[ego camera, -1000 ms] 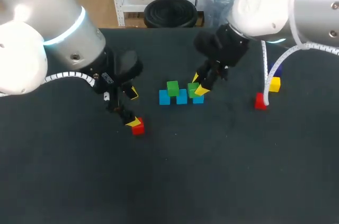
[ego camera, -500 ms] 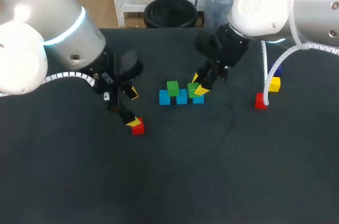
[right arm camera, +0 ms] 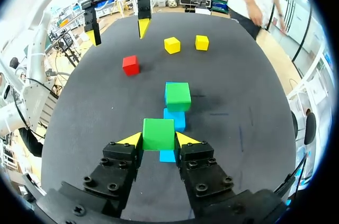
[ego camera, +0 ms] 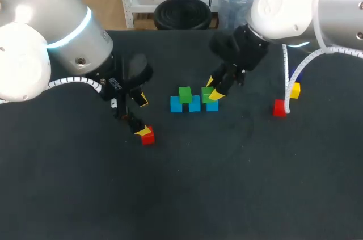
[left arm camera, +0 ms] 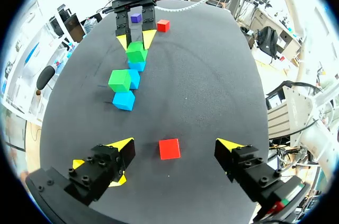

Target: Place the blue cubes, place green cubes on the blue cubes, place the yellow cubes on the green cubes, then place the red cubes on the yellow cubes, and place purple cube on the red cubes.

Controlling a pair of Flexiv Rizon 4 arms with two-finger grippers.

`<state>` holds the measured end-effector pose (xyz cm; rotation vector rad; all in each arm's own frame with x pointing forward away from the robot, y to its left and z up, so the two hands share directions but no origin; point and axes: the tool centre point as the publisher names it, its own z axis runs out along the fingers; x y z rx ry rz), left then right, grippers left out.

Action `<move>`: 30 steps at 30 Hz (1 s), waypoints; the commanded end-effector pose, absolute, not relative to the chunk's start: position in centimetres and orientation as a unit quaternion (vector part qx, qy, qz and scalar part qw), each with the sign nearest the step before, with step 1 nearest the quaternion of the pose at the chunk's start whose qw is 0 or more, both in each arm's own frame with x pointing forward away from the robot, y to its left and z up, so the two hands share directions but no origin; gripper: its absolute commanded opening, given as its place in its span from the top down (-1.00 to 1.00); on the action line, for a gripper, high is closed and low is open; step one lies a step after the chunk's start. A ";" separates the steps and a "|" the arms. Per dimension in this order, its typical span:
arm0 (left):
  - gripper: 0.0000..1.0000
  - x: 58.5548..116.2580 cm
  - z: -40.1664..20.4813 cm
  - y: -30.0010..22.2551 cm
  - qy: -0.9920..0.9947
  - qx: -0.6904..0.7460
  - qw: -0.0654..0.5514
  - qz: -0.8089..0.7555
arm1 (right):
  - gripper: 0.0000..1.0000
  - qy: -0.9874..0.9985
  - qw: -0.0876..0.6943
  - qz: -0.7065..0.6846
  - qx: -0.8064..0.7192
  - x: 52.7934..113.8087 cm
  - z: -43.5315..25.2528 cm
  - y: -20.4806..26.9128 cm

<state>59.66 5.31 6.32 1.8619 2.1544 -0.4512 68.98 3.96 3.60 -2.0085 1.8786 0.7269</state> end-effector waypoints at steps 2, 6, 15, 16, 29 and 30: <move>-1.00 59.7 6.3 5.5 0.740 0.642 0.130 -0.157 | 1.00 0.655 0.152 0.251 -0.697 68.8 3.4 4.2; -1.00 59.7 6.3 5.5 0.740 0.642 0.130 -0.157 | 1.00 0.659 0.154 0.249 -0.693 69.0 3.3 4.3; -1.00 59.7 6.3 5.5 0.740 0.642 0.130 -0.157 | 1.00 0.665 0.154 0.247 -0.688 69.5 3.0 4.4; -1.00 59.7 6.3 5.5 0.740 0.642 0.130 -0.157 | 1.00 0.666 0.154 0.247 -0.687 69.5 3.0 4.4; -1.00 59.7 6.3 5.5 0.740 0.642 0.130 -0.157 | 1.00 0.669 0.151 0.248 -0.684 70.2 2.5 4.7; -1.00 59.7 6.3 5.5 0.740 0.642 0.130 -0.157 | 1.00 0.669 0.151 0.248 -0.684 70.3 2.5 4.8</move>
